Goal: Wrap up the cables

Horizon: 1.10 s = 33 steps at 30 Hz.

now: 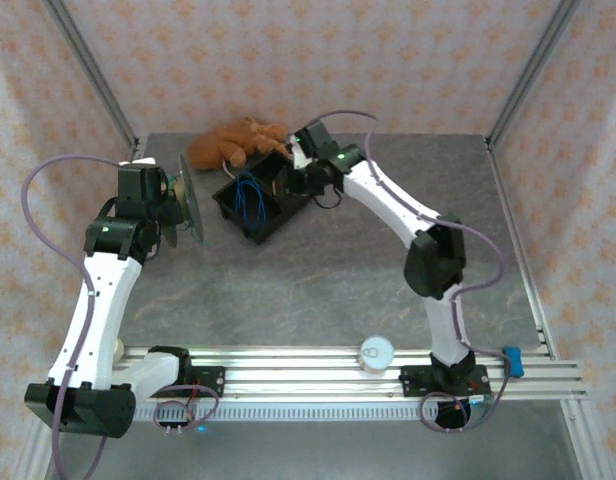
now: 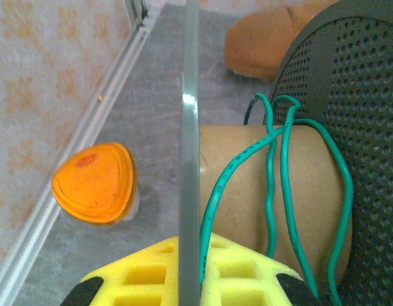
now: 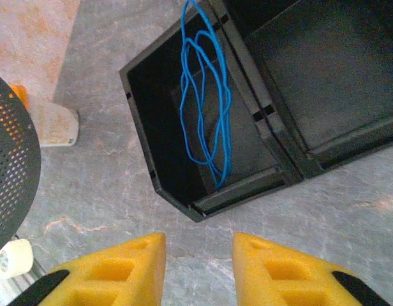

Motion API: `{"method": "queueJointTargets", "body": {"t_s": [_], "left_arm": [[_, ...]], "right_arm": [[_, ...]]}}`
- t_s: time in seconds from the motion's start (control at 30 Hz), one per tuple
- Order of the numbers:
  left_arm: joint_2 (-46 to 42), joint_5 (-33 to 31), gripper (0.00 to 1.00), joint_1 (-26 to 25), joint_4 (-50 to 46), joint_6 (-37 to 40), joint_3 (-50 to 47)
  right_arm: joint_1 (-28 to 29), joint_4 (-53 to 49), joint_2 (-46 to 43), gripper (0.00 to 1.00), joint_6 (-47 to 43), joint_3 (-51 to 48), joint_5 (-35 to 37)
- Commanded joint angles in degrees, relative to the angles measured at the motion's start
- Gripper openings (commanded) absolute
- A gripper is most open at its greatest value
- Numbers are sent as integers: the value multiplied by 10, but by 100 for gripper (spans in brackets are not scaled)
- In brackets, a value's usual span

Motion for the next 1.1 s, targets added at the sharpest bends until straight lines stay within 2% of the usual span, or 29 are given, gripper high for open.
{"method": "queueJointTargets", "body": {"t_s": [0.0, 0.13, 0.5, 0.87, 1.03, 1.07], "left_arm": [[-17, 33, 0, 18, 31, -24, -1], [-15, 46, 0, 31, 36, -25, -9], [-14, 75, 0, 51, 50, -25, -25], [-15, 84, 0, 58, 52, -25, -25], [-18, 90, 0, 59, 53, -26, -24], [-18, 91, 0, 60, 53, -26, -23]], "right_arm": [[18, -57, 61, 34, -36, 71, 26], [27, -87, 133, 34, -42, 146, 46], [30, -58, 240, 34, -20, 213, 43], [32, -26, 277, 29, 8, 238, 32], [33, 2, 288, 29, 26, 240, 39], [34, 11, 291, 32, 30, 240, 41]]}}
